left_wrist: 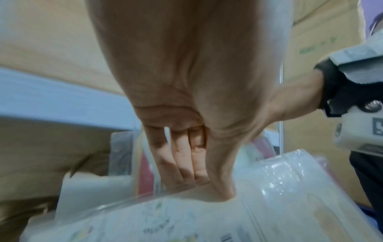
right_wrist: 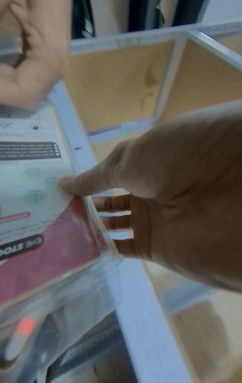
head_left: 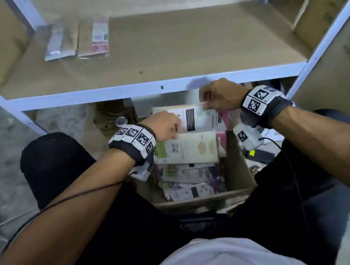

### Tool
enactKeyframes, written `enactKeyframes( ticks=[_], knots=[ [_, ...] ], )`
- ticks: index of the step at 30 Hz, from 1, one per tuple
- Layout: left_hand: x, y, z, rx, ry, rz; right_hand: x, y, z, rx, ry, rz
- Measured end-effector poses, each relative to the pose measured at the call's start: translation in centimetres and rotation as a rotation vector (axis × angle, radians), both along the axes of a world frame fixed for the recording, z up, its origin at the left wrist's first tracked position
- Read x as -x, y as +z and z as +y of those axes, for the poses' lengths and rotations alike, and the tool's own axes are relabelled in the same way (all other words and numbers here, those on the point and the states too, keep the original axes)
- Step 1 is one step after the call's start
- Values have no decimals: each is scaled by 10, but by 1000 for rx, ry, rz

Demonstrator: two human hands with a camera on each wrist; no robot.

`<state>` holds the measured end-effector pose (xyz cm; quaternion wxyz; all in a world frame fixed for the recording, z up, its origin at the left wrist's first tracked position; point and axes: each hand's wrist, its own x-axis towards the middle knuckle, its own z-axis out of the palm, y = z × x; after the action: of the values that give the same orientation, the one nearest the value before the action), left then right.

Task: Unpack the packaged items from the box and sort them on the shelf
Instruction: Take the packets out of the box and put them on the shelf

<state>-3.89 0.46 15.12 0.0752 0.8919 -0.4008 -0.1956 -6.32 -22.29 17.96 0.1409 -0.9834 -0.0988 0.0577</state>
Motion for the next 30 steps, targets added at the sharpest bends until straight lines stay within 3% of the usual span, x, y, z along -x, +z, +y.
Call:
enactKeyframes(
  ticks=[6, 11, 14, 19, 25, 30],
  knots=[
    [-16, 66, 34, 236, 86, 31, 18, 71, -19, -57, -46, -78],
    [-34, 107, 79, 494, 249, 227, 25, 104, -34, -151, -101, -131],
    [-46, 118, 100, 703, 369, 327, 26, 109, -35, -354, -160, -163],
    [-65, 120, 118, 1102, 672, 597, 17, 98, -13, -885, -346, -134],
    [-106, 108, 114, 1169, 995, 519, -29, 73, 38, -1150, -480, -77],
    [-147, 102, 110, 1143, 1152, 388, -82, 63, 73, -1313, -505, 34]
  ],
)
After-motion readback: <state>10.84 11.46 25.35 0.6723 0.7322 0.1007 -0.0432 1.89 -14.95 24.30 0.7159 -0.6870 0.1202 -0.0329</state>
